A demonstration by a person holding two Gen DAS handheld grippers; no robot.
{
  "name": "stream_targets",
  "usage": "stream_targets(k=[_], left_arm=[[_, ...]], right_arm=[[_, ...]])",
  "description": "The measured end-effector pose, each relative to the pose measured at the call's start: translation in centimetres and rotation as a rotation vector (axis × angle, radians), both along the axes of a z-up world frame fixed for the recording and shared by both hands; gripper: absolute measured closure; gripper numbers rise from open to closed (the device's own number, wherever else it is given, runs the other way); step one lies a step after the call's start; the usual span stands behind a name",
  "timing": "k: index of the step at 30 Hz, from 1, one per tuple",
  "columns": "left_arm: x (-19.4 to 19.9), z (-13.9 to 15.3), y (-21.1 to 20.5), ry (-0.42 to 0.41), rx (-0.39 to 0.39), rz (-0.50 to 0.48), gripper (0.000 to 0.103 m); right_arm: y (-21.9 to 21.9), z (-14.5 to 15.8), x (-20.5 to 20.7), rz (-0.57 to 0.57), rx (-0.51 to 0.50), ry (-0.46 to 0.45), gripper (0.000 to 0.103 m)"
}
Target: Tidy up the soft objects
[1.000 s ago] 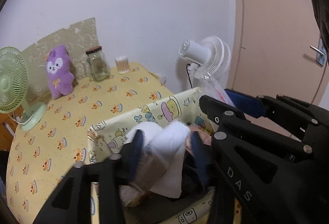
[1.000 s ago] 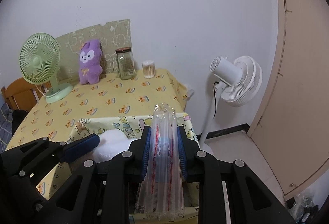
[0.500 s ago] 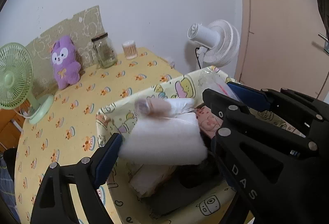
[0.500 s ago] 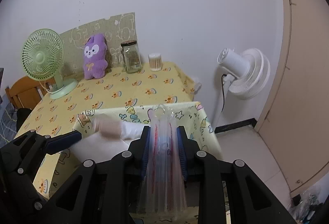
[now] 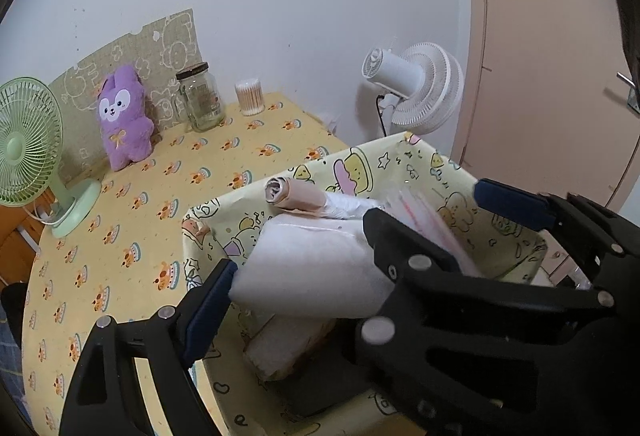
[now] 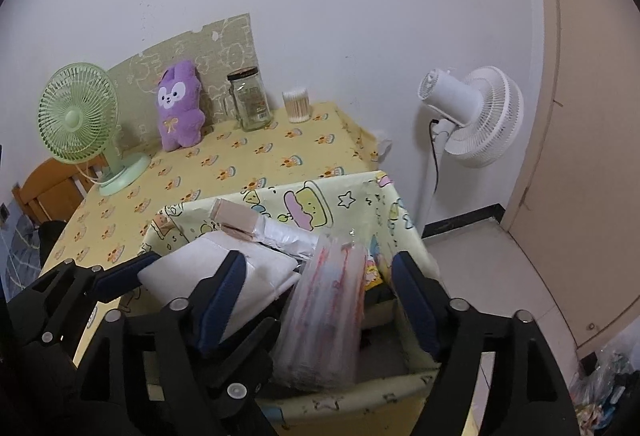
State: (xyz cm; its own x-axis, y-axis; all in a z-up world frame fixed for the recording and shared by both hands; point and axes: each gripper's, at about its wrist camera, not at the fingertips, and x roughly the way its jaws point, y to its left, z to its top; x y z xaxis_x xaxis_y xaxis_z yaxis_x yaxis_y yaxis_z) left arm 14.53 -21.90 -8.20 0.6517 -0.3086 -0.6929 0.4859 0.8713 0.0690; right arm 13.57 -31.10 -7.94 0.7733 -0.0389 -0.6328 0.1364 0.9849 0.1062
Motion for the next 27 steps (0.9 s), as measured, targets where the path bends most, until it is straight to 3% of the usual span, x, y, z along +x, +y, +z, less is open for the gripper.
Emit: stream_targets(k=[10, 18, 27], left_arm=[[-1.5, 1.9, 1.1, -0.045, -0.019, 0.035, 0.007], [-3.0, 3.0, 3.0, -0.084, -0.013, 0.064, 0.003], [-5.5, 4.9, 6.8, -0.120, -0.057, 0.116, 0.001]], right_arm=[[0.8, 1.9, -1.8, -0.036, -0.020, -0.034, 0.007], [2.3, 3.1, -3.3, -0.077, -0.044, -0.059, 0.005], [5.4, 5.1, -5.7, -0.053, -0.065, -0.093, 0.000]])
